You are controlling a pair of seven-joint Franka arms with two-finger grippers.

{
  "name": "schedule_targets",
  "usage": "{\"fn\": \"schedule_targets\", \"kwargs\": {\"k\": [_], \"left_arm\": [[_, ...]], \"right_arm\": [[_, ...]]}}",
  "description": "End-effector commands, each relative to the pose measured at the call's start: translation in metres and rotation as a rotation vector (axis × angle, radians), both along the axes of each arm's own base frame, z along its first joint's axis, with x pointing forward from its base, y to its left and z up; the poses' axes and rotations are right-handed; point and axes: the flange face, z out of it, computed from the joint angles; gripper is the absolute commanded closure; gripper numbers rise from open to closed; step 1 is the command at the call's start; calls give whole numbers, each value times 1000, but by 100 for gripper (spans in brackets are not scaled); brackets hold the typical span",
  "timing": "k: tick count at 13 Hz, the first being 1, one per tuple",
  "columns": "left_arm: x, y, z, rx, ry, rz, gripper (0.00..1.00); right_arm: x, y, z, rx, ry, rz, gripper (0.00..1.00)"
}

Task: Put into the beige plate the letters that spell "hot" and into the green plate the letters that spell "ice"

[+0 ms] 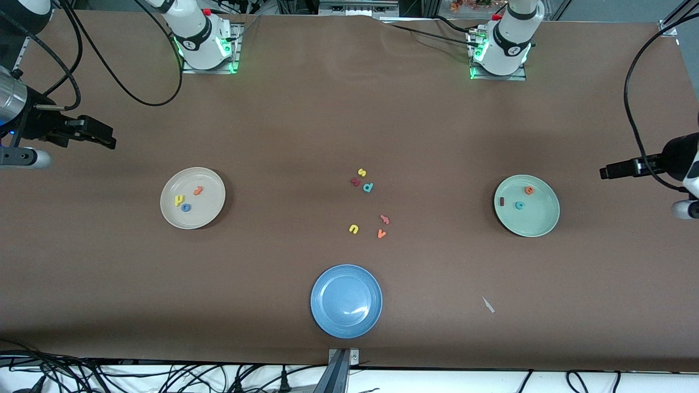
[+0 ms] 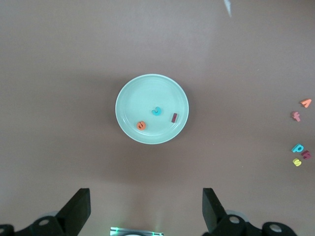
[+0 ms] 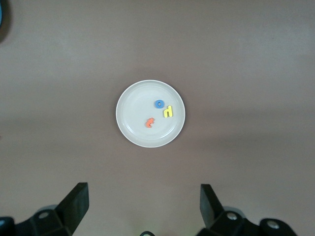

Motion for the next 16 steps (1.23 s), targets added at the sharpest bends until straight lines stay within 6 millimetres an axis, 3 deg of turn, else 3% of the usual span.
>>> {"fn": "schedule_targets", "kwargs": {"k": [1,3,5,10,14,16], "left_arm": [[-1,-12,9,-2,-10,-61,1],[1,-12,14,39,-48,-77,4],[-4,-24,12,86,-110,-137,6],[-13,-32,-6,104,-170,-149,5],[-13,-13,-4,84,-168,-171,0],[-14,-13,-10,80,-143,-174,0]], "right_arm": [[3,-2,5,13,-5,27,0],[3,-2,5,10,-6,31,0],[3,-3,4,10,-4,30,0],[7,-2,-1,9,0,31,0],[9,-5,-5,9,7,50,0],[9,-6,-5,10,7,48,0]]}}
